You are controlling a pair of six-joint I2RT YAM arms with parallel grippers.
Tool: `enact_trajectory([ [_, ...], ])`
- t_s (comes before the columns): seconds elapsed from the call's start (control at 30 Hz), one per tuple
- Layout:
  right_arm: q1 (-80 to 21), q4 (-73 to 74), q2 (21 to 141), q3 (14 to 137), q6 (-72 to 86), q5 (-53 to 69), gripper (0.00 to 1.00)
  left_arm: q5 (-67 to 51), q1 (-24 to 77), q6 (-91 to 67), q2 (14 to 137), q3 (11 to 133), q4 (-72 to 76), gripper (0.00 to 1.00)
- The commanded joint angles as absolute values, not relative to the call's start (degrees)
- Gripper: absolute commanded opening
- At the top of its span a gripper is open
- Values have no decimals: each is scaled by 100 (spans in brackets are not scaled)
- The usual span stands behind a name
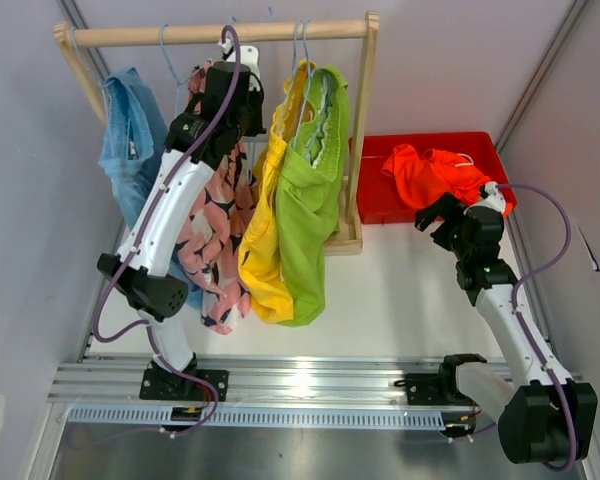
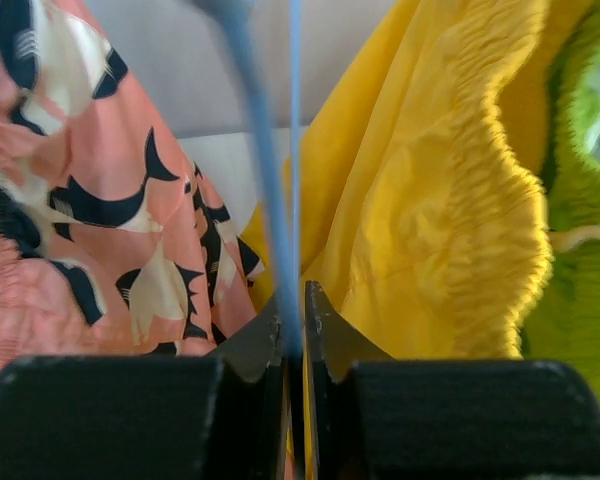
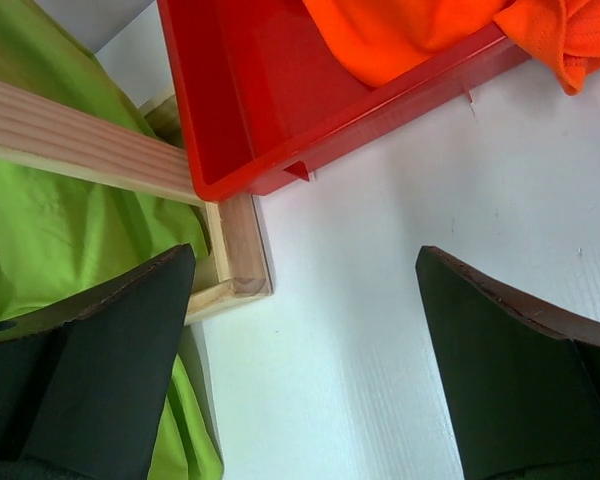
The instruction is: Remove the shorts from the hanger
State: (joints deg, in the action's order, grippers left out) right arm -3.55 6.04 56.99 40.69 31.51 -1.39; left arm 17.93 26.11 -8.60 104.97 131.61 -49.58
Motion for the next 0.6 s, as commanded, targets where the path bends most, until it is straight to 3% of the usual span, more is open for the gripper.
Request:
enact_trajectory([
  [0.0, -378, 536, 5458, 4008, 3252, -70, 99, 1723, 2435, -958, 10319, 12824, -4562, 13],
  [0.3, -396, 843, 5045, 3973, 3278, -70, 99, 1565, 2347, -1054, 10179, 12718, -4842, 47],
  [0.4, -413, 984, 4914, 3990, 3270, -79, 99, 1556, 2355, -1090, 9689, 12334, -4887, 74],
  [0.47, -413, 1054, 4835, 3999, 3243, -105, 100, 1503, 2364, -1064, 9310, 11973, -4834, 81],
  [0.57, -413, 1186, 4755, 4034, 3182, -158, 100, 1389, 2382, -958, 8667, 11725, -5018, 99],
])
